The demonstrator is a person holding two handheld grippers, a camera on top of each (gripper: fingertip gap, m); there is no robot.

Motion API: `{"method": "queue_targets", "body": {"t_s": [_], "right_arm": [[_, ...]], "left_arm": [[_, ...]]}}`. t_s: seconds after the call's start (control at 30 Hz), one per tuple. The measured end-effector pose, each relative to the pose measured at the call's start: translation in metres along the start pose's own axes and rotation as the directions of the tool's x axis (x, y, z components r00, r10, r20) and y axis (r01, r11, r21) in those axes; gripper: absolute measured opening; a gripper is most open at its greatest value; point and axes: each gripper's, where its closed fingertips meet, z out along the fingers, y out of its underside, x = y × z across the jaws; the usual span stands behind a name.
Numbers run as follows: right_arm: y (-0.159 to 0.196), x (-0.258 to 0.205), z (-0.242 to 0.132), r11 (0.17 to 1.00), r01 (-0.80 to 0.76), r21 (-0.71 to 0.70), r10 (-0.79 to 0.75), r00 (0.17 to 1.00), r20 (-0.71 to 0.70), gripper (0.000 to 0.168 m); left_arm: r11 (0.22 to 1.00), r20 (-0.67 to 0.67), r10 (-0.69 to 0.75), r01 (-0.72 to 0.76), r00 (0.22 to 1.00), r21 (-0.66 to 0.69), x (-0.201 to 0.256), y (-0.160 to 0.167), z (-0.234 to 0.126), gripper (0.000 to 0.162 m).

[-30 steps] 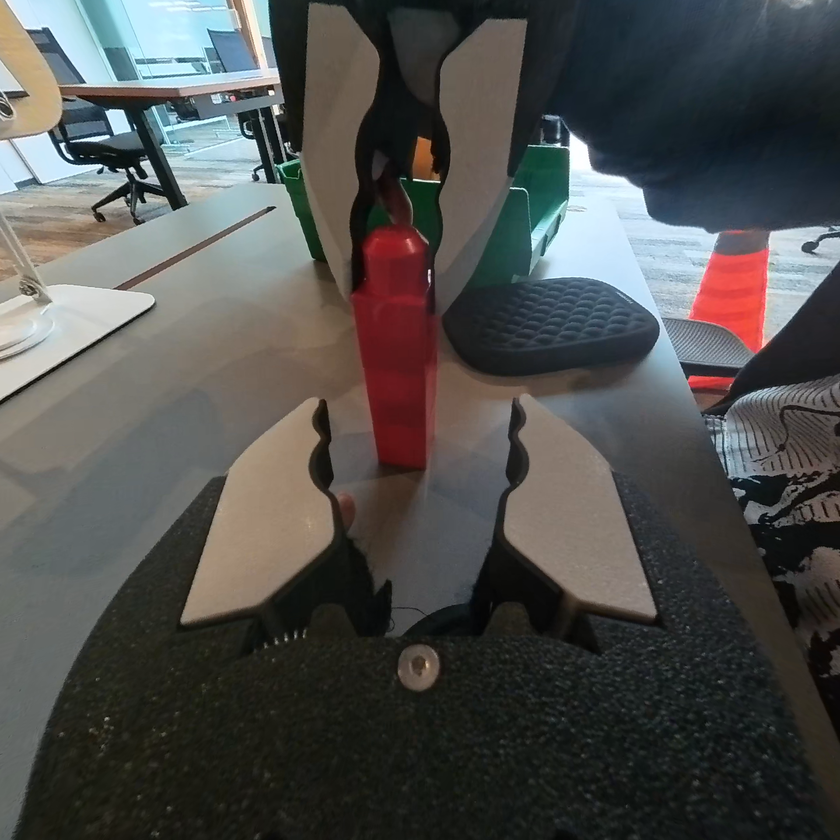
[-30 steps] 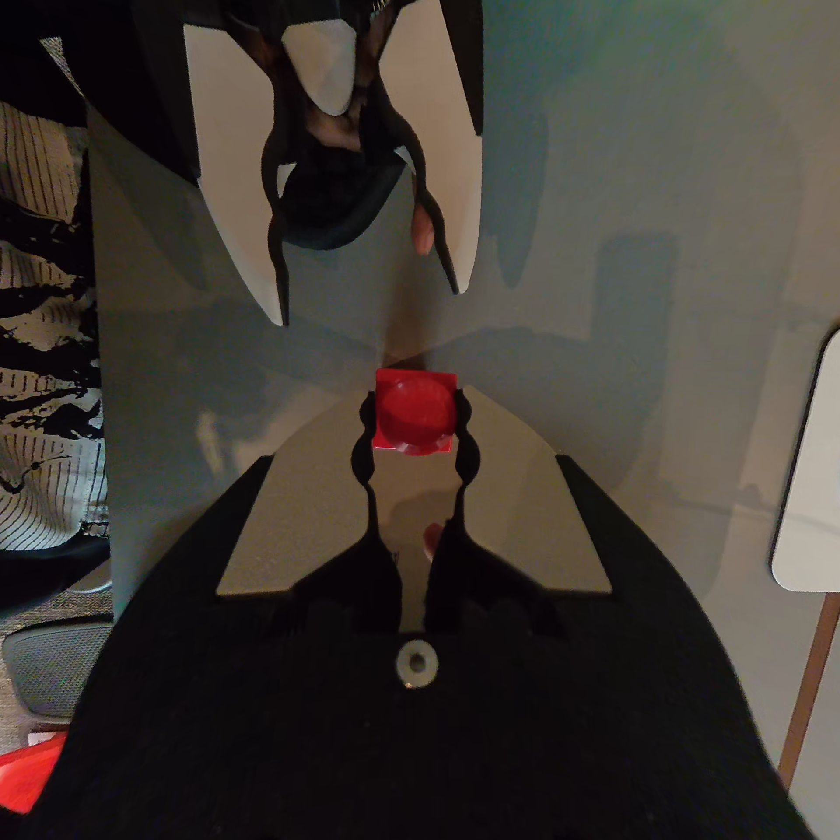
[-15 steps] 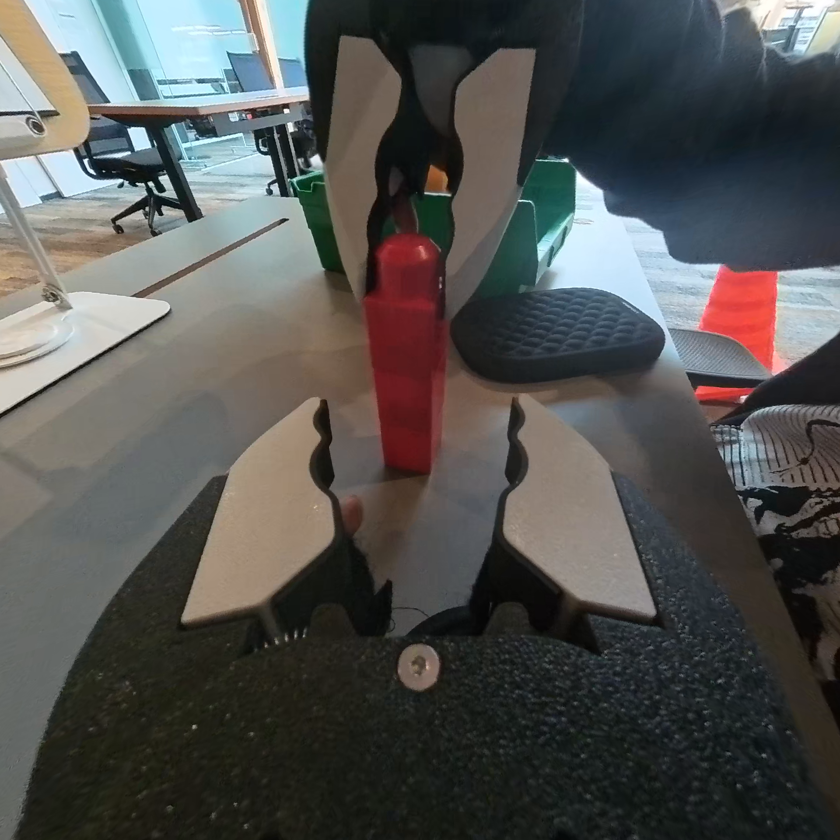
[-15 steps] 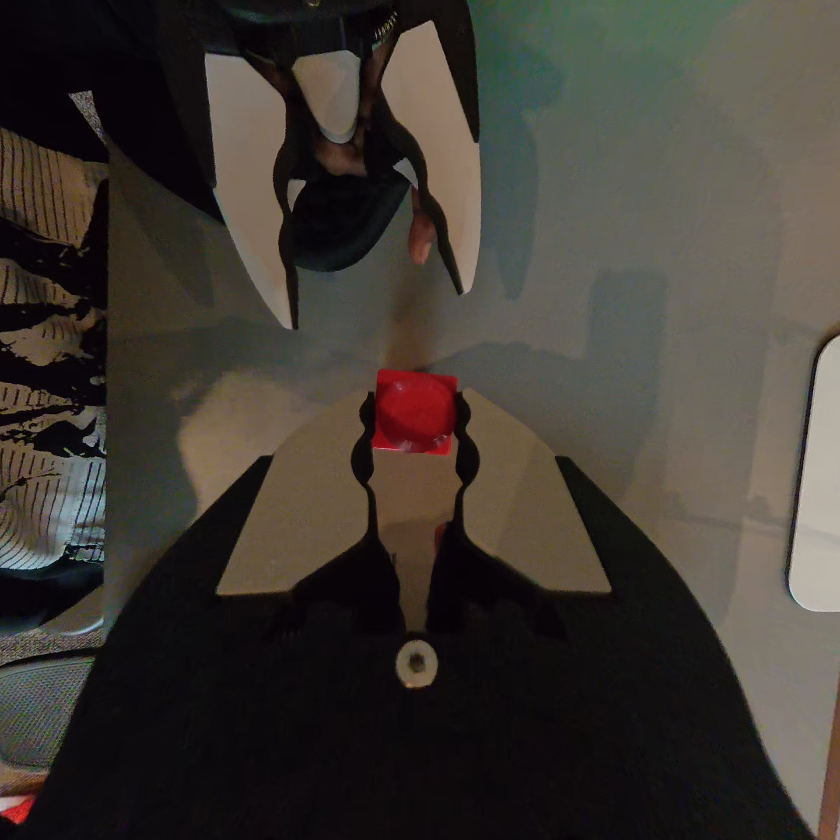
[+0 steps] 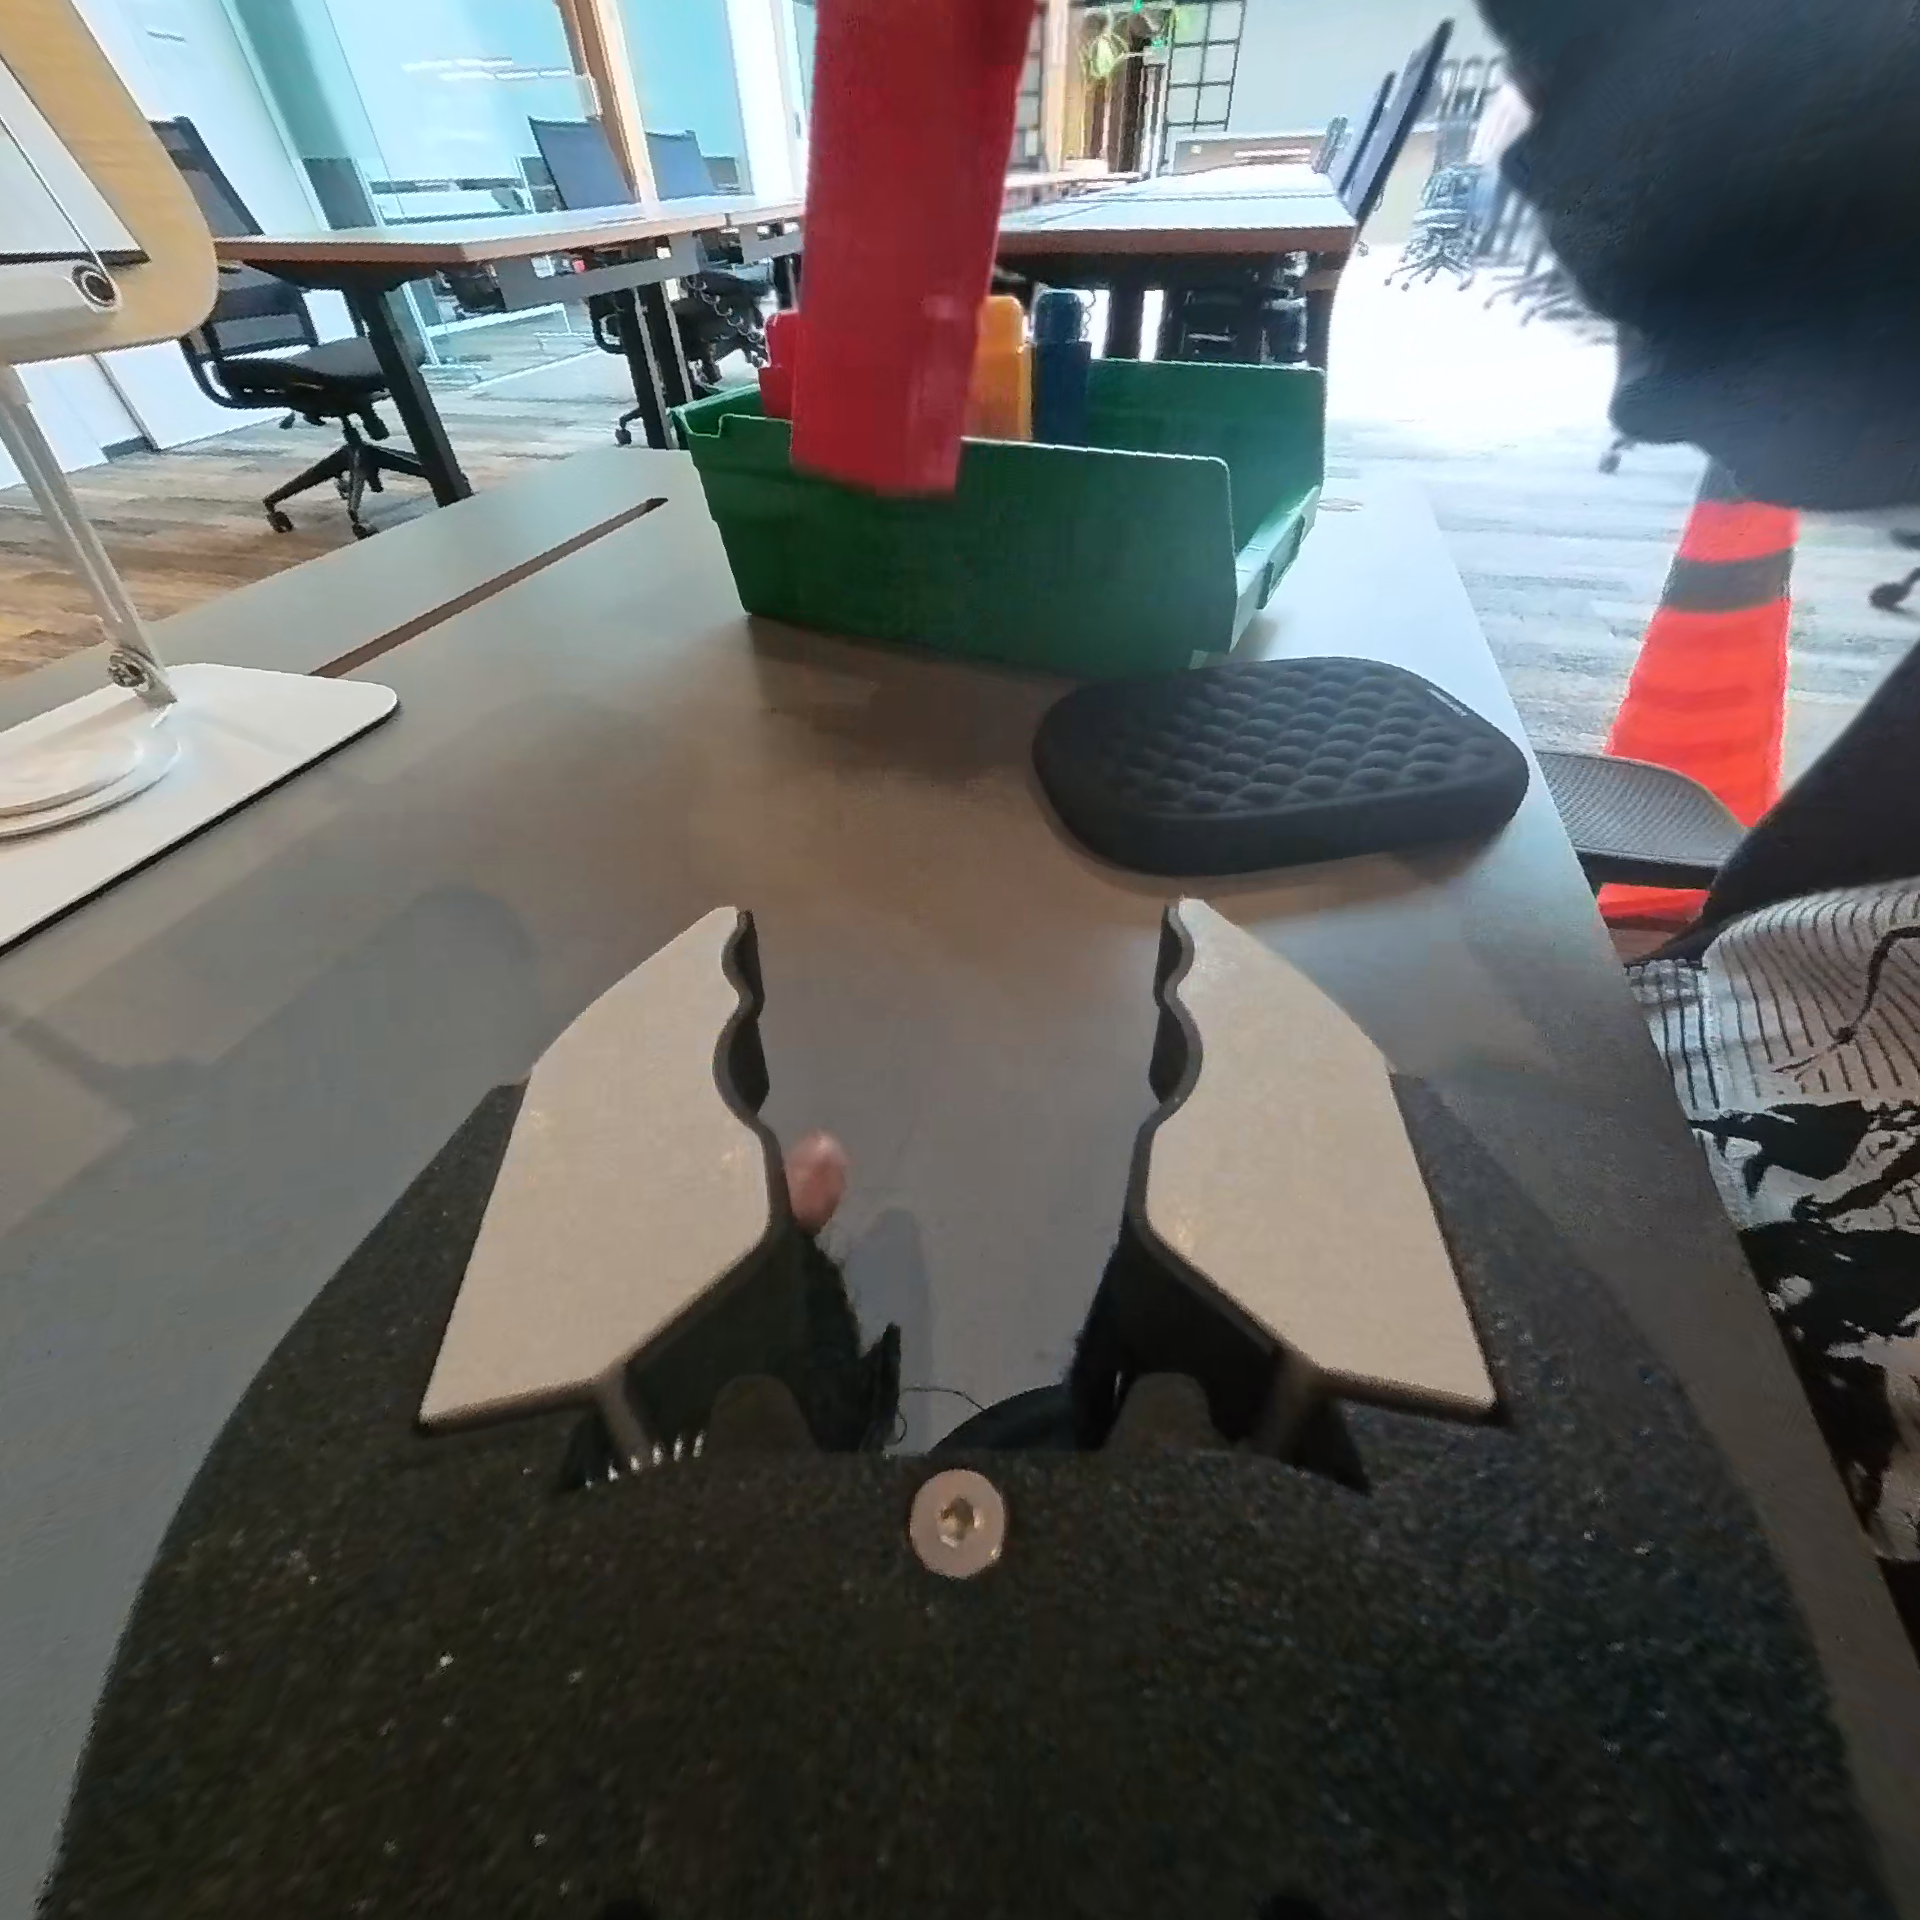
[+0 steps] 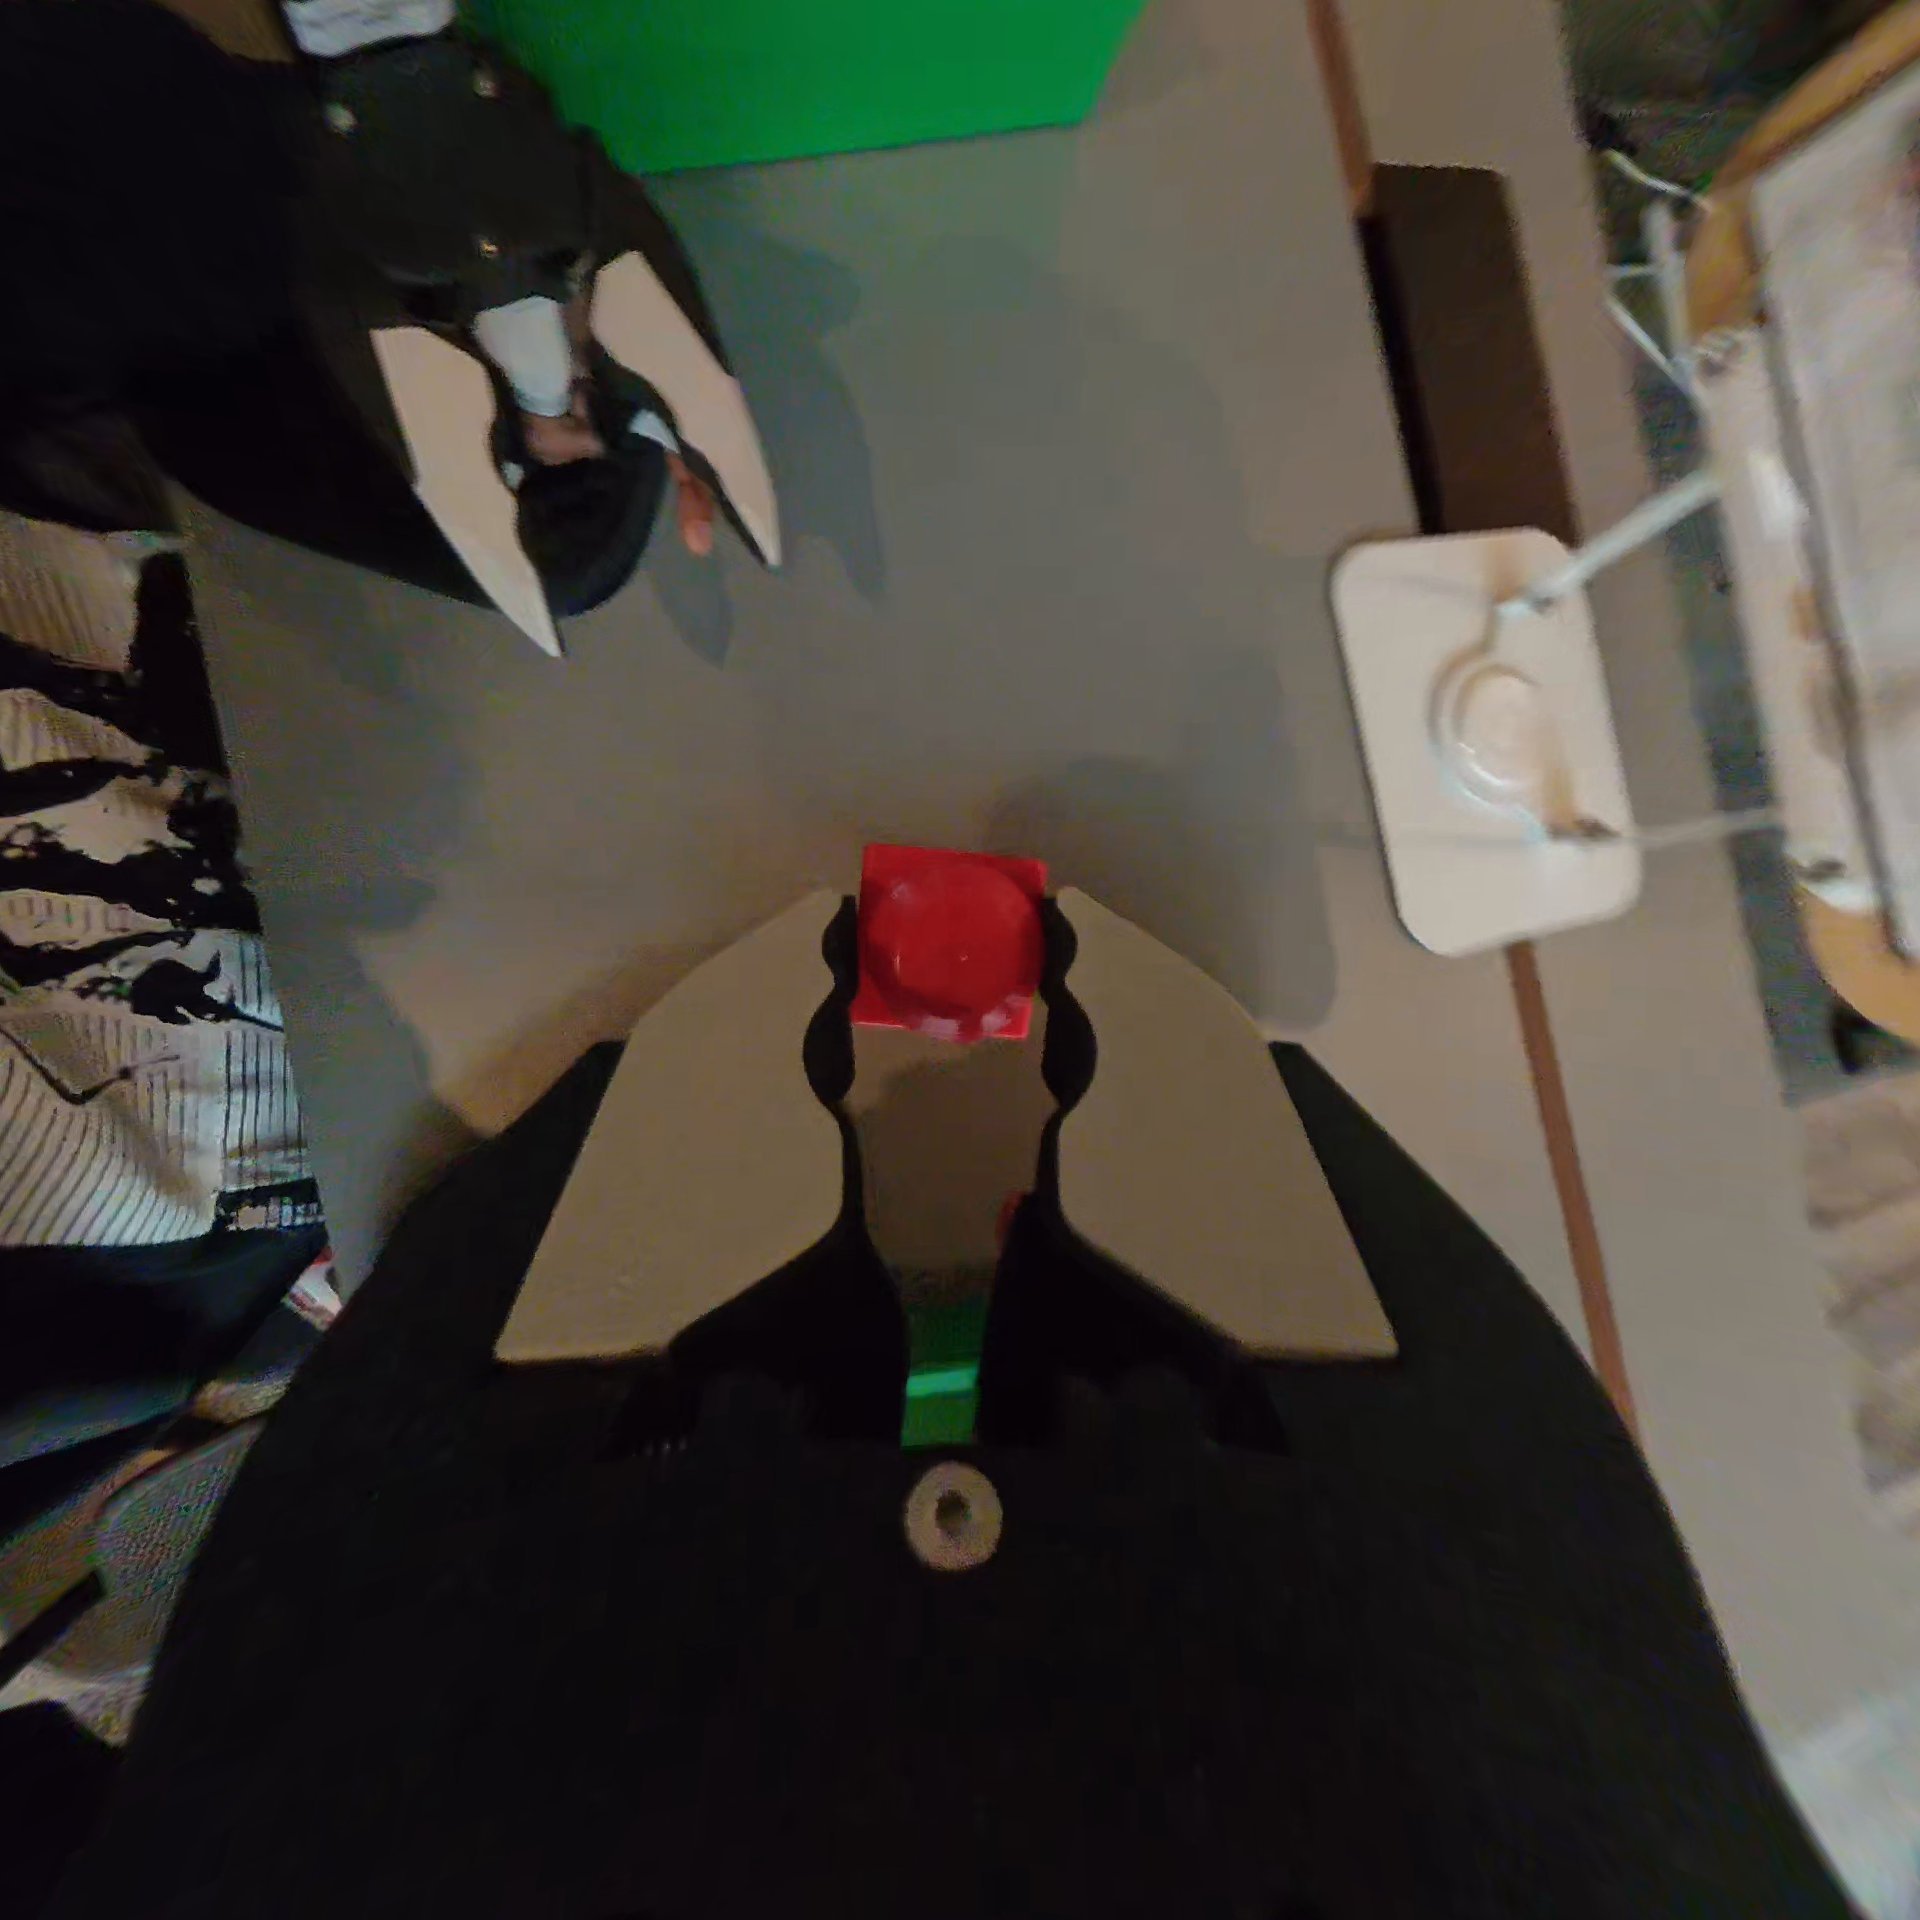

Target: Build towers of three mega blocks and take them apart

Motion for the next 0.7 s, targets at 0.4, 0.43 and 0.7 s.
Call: {"method": "queue_targets", "body": {"t_s": [0.4,0.43,0.7], "right_arm": [[0.116,0.027,-0.135,0.944,-0.294,-0.153,0.245,0.930,-0.275,0.033],[0.128,0.023,-0.136,0.934,-0.318,-0.165,0.265,0.923,-0.279,0.033],[0.197,-0.002,-0.114,0.879,-0.448,-0.163,0.397,0.877,-0.272,0.033]], "left_arm": [[1.000,0.010,0.004,-0.004,1.000,0.000,-0.001,0.000,0.000,0.070],[1.000,0.010,0.005,-0.005,1.000,-0.001,-0.001,0.000,0.000,0.070],[1.000,0.012,-0.002,0.002,1.000,-0.006,-0.002,0.001,0.000,0.069]]}}
